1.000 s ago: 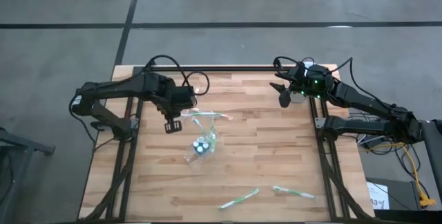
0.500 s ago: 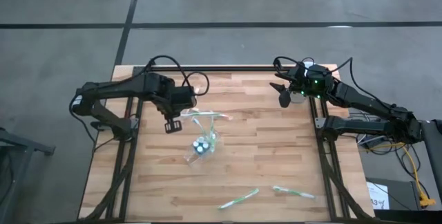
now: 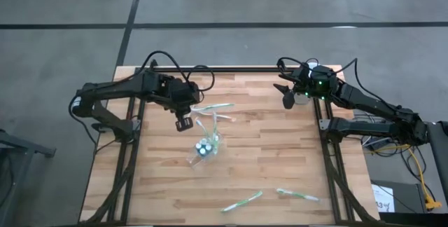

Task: Pick & Place toothbrushing station
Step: Put the green toothbrush into the transparent organizer

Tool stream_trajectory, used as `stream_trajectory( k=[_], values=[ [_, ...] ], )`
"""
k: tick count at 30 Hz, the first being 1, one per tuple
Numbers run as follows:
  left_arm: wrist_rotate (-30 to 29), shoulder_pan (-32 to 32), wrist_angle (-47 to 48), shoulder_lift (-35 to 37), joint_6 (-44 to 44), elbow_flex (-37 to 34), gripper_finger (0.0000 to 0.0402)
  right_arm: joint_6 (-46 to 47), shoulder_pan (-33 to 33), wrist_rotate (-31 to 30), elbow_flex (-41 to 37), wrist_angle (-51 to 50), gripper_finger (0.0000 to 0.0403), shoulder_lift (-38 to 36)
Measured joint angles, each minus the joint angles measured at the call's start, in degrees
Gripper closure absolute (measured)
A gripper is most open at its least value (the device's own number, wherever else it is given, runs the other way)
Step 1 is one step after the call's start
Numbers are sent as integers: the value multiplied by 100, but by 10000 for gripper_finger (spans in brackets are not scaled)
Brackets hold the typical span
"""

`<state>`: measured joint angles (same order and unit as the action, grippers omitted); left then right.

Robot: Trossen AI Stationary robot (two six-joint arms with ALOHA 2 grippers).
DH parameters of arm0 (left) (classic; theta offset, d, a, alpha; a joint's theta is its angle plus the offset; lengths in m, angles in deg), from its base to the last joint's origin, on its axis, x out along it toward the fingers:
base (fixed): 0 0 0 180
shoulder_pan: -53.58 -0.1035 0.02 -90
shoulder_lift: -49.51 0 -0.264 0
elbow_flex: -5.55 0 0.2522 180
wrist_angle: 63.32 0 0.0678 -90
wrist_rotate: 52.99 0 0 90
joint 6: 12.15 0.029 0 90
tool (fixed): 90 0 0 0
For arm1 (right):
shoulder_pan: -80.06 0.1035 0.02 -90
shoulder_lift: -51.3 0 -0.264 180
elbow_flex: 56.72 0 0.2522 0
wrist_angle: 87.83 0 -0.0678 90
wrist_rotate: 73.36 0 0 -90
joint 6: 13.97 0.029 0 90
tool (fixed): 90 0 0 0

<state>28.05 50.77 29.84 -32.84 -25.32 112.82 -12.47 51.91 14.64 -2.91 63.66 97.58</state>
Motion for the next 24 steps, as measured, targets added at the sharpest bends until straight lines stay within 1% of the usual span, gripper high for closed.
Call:
stream_trajectory(
  k=[3,8,15,24],
  values=[
    [-15,0,8,0,-10,-2,399,-1,1,-1,0,0,181,0],
    [-15,0,-61,0,359,-2,399,0,1,-2,0,1,181,0],
    [-4,0,-64,11,190,20,397,0,0,0,0,0,181,0],
    [7,0,-136,11,188,17,397,0,0,-2,0,1,181,0]
  ],
)
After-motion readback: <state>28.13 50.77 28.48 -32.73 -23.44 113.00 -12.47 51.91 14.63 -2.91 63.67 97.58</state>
